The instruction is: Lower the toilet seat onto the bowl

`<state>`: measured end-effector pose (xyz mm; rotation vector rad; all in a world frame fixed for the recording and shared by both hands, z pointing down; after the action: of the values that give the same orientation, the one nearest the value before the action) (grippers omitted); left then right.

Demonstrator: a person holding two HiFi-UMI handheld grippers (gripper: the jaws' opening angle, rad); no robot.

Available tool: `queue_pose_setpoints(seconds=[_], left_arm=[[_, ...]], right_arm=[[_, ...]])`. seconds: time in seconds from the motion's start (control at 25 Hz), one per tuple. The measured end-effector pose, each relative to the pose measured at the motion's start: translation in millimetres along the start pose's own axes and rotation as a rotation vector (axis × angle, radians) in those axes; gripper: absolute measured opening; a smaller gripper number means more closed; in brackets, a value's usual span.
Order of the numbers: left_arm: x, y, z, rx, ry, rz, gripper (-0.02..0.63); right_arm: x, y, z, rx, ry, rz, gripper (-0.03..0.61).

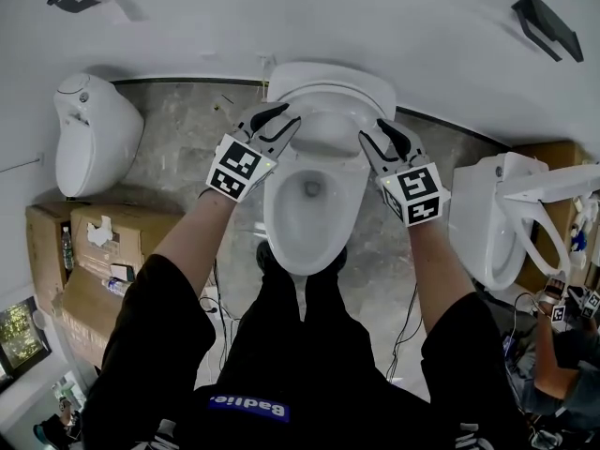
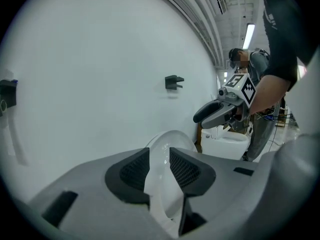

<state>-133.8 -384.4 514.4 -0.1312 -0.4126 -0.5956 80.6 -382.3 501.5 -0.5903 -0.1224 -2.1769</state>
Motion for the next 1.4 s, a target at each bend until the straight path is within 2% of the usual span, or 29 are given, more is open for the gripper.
queue_pose_setpoints(seconds=[0.52,0.8,1.0,1.28,1.4], left_arm=[[34,-34,27,0.047,-0.104,0.002,0.115],[45,-44,39,0.074,-0.148,0.025,0.115],[49,-49,55,0.076,-0.185,0.011,0.115],[50,-48,57,0.082,-0.181,0.001,0.104],[49,-47,58,0.082,-0.185,-0.001,0.104]], right_arm=[[42,35,34,-0.078,-0.084,0.036,0.146],[57,37,40,-0.110,-0.104,0.027,0.146],[67,38,47,-0.169,-0.122,0.035,0.144],[66,36,48,-0.279,-0.098,0.083,0.130],[65,34,48,-0.281,-0.097,0.098,0.130]])
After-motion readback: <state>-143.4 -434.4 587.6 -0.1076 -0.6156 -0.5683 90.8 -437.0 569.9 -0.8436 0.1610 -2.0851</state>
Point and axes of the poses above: the fingertips, and each gripper's own axes: x forward along the fingers, y to its right, z out of its underside, the point moved 6 cm from there along -x, backward along the fingers, and after that the axes turned 11 degrees about z, right-handed, at the moved point
